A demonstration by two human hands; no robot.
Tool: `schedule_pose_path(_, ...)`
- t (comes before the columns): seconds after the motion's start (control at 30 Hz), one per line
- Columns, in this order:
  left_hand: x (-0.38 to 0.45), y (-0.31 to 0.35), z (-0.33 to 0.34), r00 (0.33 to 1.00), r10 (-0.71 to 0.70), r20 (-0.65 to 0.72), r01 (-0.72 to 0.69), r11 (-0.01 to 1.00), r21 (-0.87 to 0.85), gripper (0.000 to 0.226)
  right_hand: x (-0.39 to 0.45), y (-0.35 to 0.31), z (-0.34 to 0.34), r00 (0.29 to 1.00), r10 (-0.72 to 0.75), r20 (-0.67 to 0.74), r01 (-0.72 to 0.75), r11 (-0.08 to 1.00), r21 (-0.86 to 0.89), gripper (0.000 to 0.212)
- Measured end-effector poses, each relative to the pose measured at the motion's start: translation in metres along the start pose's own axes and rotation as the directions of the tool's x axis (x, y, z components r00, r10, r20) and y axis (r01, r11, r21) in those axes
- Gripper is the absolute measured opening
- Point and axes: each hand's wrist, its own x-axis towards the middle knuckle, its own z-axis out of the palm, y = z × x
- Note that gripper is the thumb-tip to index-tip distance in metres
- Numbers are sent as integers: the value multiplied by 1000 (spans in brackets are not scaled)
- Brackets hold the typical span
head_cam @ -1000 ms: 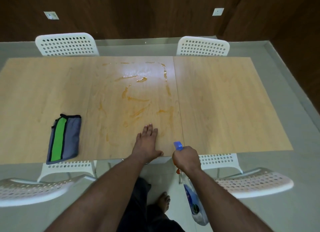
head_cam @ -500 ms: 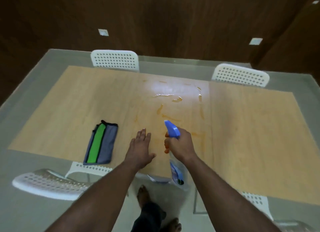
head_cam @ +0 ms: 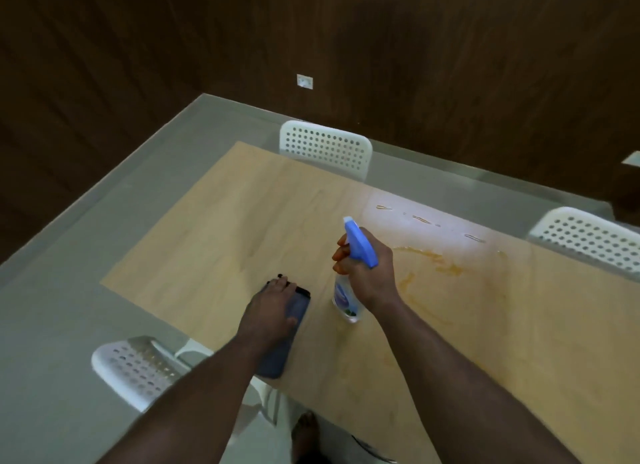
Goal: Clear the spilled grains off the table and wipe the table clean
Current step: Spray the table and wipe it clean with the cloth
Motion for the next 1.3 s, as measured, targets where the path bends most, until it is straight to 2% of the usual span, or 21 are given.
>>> schedule_pose_path(0.13,11,-20,1,1000,-13,19,13,1000,-28,85,34,1,29,998,-21,56,20,1000,23,29)
schedule_pose_path(0.43,25,-43,9,995,28,94,-22,998,-61,85,85,-4,77,996,-36,86,29,996,79,31)
schedule_pose_path(0.73,28,-48,10,996,68,59,-62,993,-99,84,105,-6,98,991,-68,118,61,996,63,29)
schedule_pose_path(1.03,25,-49,14,995,100,23,-97,990,-102,78,112,-6,110,988,-47,149,33,995,91,29)
schedule_pose_path(1.3,26,-57,21,995,103,8,-102,988,-117,80,124,-8,140,968,-76,238,52,993,103,32)
